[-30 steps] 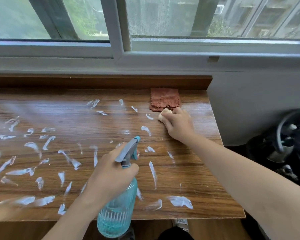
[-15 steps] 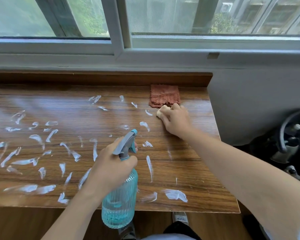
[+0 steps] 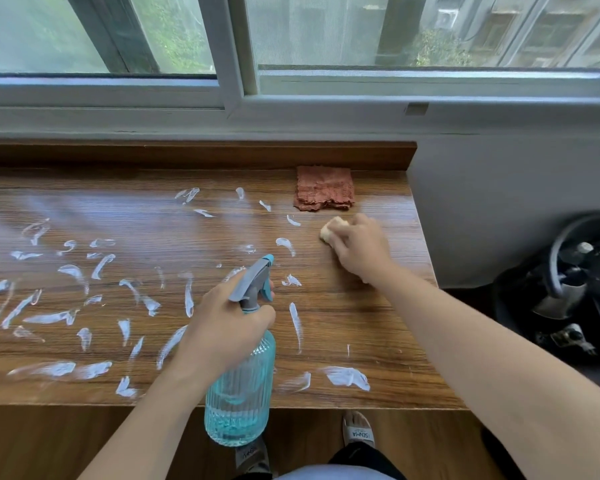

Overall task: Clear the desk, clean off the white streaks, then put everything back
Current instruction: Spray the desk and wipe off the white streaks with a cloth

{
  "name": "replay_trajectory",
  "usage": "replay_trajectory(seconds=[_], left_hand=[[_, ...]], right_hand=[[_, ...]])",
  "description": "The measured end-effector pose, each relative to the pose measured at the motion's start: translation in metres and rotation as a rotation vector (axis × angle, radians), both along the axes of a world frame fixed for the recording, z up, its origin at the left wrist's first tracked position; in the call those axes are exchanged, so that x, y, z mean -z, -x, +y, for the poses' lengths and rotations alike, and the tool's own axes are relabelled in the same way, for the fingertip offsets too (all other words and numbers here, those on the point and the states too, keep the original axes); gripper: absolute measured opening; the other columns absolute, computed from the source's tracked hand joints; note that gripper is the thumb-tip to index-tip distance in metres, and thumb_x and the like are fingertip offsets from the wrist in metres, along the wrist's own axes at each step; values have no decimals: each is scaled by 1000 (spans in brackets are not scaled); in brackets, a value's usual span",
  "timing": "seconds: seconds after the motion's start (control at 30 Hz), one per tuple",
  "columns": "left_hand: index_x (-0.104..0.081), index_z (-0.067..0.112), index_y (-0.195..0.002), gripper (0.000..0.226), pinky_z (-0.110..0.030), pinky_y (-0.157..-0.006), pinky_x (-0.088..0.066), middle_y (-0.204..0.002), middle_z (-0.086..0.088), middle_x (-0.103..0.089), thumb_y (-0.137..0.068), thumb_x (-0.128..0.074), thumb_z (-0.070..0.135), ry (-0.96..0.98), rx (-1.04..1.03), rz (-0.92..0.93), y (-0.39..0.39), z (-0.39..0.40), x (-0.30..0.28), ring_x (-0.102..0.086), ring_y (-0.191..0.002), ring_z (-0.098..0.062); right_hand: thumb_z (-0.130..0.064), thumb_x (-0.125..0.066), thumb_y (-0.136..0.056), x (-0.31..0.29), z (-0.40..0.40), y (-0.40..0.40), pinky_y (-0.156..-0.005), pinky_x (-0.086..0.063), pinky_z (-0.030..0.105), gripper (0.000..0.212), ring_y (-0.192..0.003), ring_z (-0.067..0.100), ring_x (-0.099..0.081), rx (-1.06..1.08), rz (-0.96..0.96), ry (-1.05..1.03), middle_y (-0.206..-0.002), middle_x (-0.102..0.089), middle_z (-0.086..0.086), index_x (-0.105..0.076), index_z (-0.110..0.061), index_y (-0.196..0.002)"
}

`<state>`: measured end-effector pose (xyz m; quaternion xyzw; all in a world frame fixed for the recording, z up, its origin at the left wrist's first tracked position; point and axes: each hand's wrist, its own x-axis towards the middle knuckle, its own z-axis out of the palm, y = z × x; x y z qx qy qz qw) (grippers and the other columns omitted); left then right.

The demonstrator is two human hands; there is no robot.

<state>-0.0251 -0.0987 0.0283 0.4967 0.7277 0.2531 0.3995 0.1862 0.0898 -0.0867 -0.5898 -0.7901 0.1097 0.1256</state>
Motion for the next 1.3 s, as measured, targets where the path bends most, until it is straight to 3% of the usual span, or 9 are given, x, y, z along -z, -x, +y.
replay_trajectory(seconds=[0.07, 0.27, 0.4, 0.63, 0.8, 0.93, 1.03, 1.17, 1.3], left_hand=[[-63, 16, -100, 18, -37, -55, -35, -57, 9, -38, -83, -58, 11, -10, -3, 7, -2, -1, 0, -32, -51, -13], [-58, 29, -86, 24, -32, -54, -32, -49, 14, -37, -84, -58, 4, -52, 12, -35, -3, -4, -1, -31, -46, -10], [-62, 28, -97, 26, -30, -52, -33, -52, 14, -42, -86, -58, 5, -55, 6, -45, 2, -10, 1, -34, -44, -8], [-64, 24, -98, 24, -28, -48, -33, -50, 13, -41, -89, -56, 3, -40, -21, -81, 11, -17, 3, -30, -45, -9], [-62, 23, -96, 22, -26, -46, -32, -50, 12, -39, -88, -58, 3, -59, -11, -74, 15, -19, 6, -30, -46, -9], [-63, 23, -94, 20, -24, -47, -33, -58, 9, -41, -86, -58, 5, -71, 13, -49, 16, -18, 6, -32, -47, -9], [-65, 21, -96, 20, -30, -50, -35, -64, 1, -44, -85, -57, 7, -57, 41, -69, 18, -15, 3, -34, -51, -13], [-61, 15, -101, 22, -36, -55, -37, -75, -10, -51, -79, -55, 14, -17, 97, -33, 21, -6, 3, -36, -57, -17], [-53, 17, -88, 11, -35, -59, -37, -65, 6, -42, -78, -56, 16, 49, 314, 53, 19, -2, 4, -39, -61, -19]], right_hand=[[-47, -47, -102, 1, -13, 8, -83, -40, 37, 34, -104, 26, -49, -7, -19, -27, -111, -54, 2, -66, -37, -129], [-36, -56, -97, 3, -104, -39, -75, -43, 32, 32, -86, 16, -46, -531, 83, 18, -95, -51, -6, -65, -33, -128], [-35, -59, -98, 2, -80, -35, -81, -50, 38, 31, -96, 20, -52, -356, 77, 16, -104, -55, -2, -59, -28, -129], [-43, -46, -104, 3, 6, 42, -85, -37, 40, 30, -107, 27, -46, -35, 22, -33, -107, -49, -1, -64, -38, -127], [-38, -58, -96, 3, -38, 28, -74, -37, 36, 15, -86, 18, -45, -241, 78, -21, -88, -40, -9, -65, -36, -109], [-34, -66, -92, 3, -101, -22, -66, -40, 33, 22, -80, 15, -48, -380, 135, -6, -85, -46, -9, -69, -26, -113], [-43, -58, -96, 4, -85, -30, -70, -49, 38, 31, -87, 20, -53, -286, 84, 19, -94, -54, -4, -68, -32, -123], [-44, -52, -99, 2, -35, -23, -75, -42, 37, 32, -98, 31, -54, 54, 14, 6, -100, -55, 3, -67, -38, -127], [-21, -56, -93, -3, -76, -29, -86, -39, 40, 47, -109, 29, -45, -81, -27, 90, -115, -51, 1, -60, -38, -138]])
